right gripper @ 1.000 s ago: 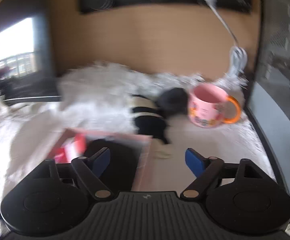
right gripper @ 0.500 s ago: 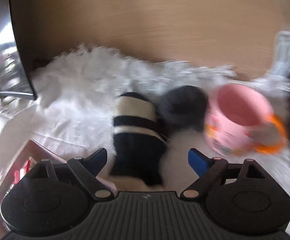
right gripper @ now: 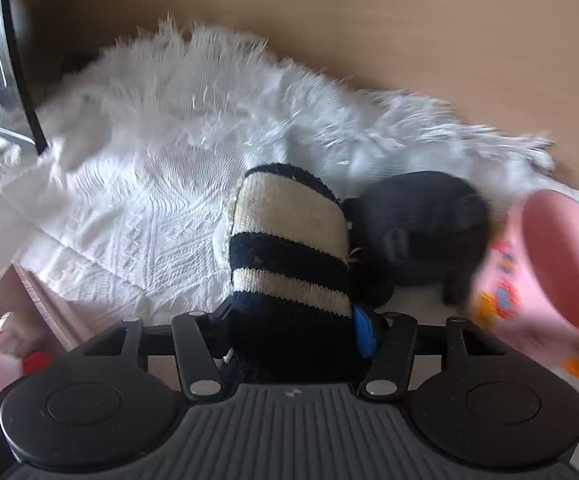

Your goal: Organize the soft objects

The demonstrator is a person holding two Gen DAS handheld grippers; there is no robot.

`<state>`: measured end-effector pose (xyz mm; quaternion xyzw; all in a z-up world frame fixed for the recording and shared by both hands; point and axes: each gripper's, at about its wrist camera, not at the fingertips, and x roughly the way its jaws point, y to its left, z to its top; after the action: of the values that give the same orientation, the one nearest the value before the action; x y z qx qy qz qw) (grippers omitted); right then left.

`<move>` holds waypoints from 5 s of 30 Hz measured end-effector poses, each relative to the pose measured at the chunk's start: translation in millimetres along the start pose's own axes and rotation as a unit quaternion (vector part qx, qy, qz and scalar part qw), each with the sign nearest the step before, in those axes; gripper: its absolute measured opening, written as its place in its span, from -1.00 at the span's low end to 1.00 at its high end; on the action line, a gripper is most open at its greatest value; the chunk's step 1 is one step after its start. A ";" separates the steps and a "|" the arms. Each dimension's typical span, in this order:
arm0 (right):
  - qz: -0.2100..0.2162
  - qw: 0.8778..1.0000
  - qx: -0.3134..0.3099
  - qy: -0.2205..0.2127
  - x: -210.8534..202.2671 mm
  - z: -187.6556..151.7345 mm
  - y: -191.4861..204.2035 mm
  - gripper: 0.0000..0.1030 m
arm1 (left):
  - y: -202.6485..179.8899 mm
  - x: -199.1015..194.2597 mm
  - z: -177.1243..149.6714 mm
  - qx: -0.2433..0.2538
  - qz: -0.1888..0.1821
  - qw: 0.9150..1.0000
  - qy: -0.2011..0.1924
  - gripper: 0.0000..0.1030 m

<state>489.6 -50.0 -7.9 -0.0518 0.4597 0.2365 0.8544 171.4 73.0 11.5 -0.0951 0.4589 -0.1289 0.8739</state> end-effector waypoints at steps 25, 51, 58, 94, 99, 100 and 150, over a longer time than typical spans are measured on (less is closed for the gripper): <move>-0.119 0.988 0.064 -0.075 -198.5 -171.2 -24.8 -0.02 | -70.0 128.9 229.9 0.150 0.032 0.987 -0.040 0.05; -0.079 0.986 0.124 -0.081 -123.0 -201.4 -65.9 0.74 | -42.3 295.3 305.7 0.169 -0.003 0.983 0.064 0.48; -0.081 0.985 0.128 -0.082 -122.9 -201.0 -67.1 0.60 | -37.9 244.0 293.0 0.132 -0.002 0.990 0.058 0.45; -0.247 0.956 0.136 -0.083 -234.0 -265.6 -5.1 0.68 | -35.0 36.4 -15.9 0.119 -0.125 0.982 0.077 0.45; -0.230 0.958 0.140 -0.103 -247.1 -277.5 25.3 0.72 | -23.4 33.8 -23.3 0.102 -0.121 0.984 0.077 0.45; -0.229 0.958 0.137 -0.102 -244.9 -277.3 30.3 0.72 | -21.2 31.9 -24.3 0.102 -0.117 0.985 0.077 0.45; -0.095 0.990 0.045 -0.089 -311.6 -312.7 288.0 -0.19 | 30.3 -89.1 64.3 0.155 -0.044 0.981 -0.111 0.47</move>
<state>-23.6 -2.5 102.8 -0.0357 0.3845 0.1372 0.9122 180.1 132.7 108.2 0.0076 0.3292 -0.2254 0.9169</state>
